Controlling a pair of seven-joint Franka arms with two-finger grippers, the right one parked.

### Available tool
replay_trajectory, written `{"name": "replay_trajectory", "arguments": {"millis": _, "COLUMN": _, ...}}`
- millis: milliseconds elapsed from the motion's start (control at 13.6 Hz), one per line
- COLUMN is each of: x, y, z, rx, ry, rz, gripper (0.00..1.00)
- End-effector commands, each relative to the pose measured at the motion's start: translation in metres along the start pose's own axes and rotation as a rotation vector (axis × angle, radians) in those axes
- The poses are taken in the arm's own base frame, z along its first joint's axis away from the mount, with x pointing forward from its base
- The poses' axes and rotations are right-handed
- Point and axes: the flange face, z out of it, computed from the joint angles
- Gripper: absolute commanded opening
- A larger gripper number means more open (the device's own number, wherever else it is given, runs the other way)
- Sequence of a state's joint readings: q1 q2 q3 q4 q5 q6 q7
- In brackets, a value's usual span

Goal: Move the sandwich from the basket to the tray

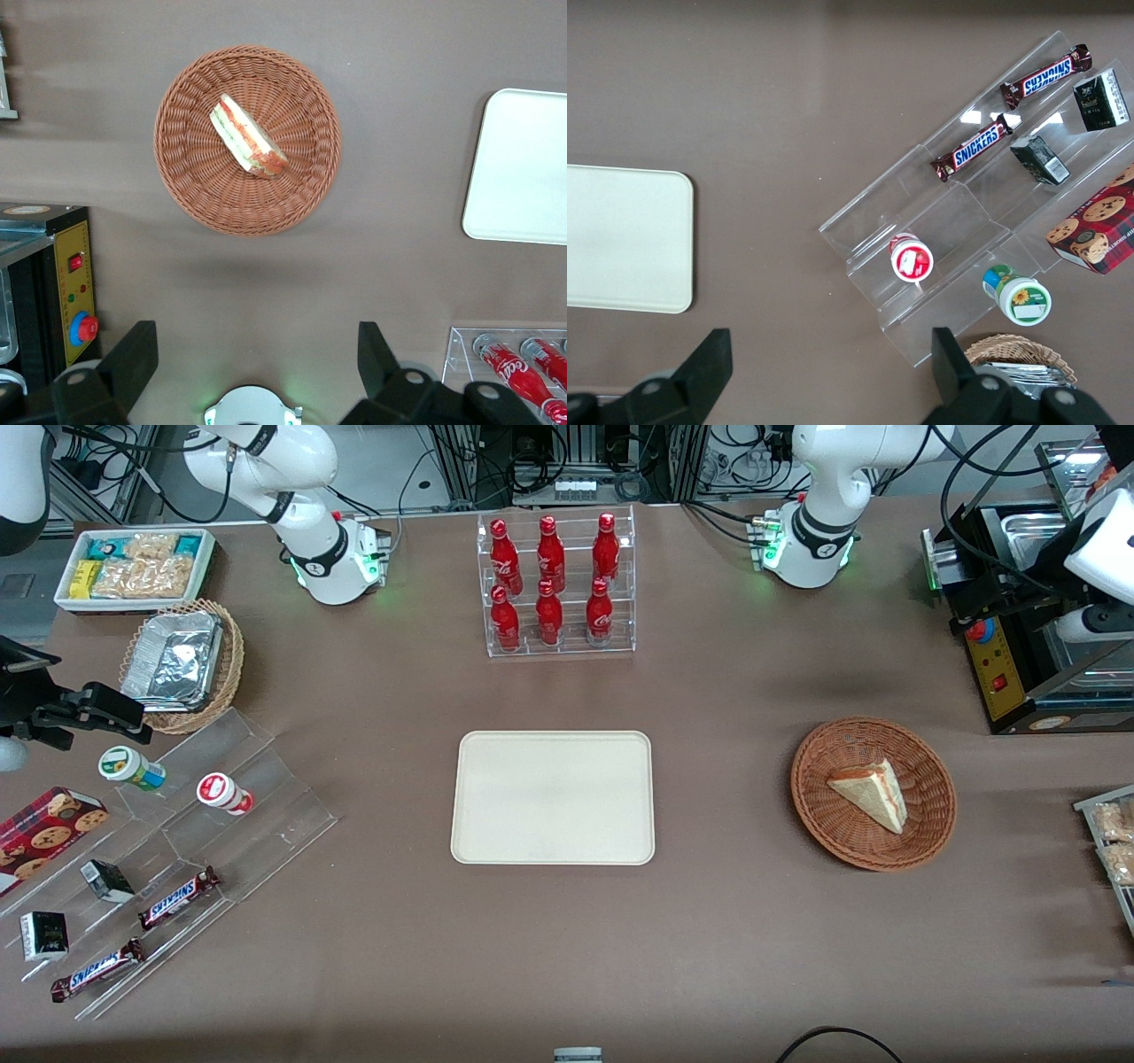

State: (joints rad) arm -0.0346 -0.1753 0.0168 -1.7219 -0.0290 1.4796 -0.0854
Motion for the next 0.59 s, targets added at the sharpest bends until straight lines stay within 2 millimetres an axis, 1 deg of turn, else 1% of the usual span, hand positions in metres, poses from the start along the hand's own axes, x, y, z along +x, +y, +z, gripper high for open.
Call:
{"name": "replay_trajectory", "arguments": {"millis": 0, "x": -0.006, "y": -0.004, "z": -0.008, "rx": 0.016, "ry": -0.005, "rz": 0.017, "gripper": 1.00}}
{"name": "replay_trajectory", "arguments": {"millis": 147, "x": -0.001, "y": -0.003, "z": -0.008, "rx": 0.016, "ry": -0.005, "rz": 0.020, "gripper": 1.00}}
{"name": "replay_trajectory", "arguments": {"millis": 294, "x": 0.010, "y": -0.006, "z": 0.007, "rx": 0.034, "ry": -0.030, "rz": -0.002, "gripper": 1.00}}
{"name": "replay_trajectory", "arguments": {"millis": 367, "x": 0.017, "y": -0.009, "z": 0.018, "rx": 0.060, "ry": -0.050, "rz": -0.044, "gripper": 1.00}}
{"name": "replay_trajectory", "arguments": {"millis": 514, "x": 0.041, "y": -0.011, "z": 0.059, "rx": 0.100, "ry": -0.114, "rz": -0.231, "gripper": 1.00}}
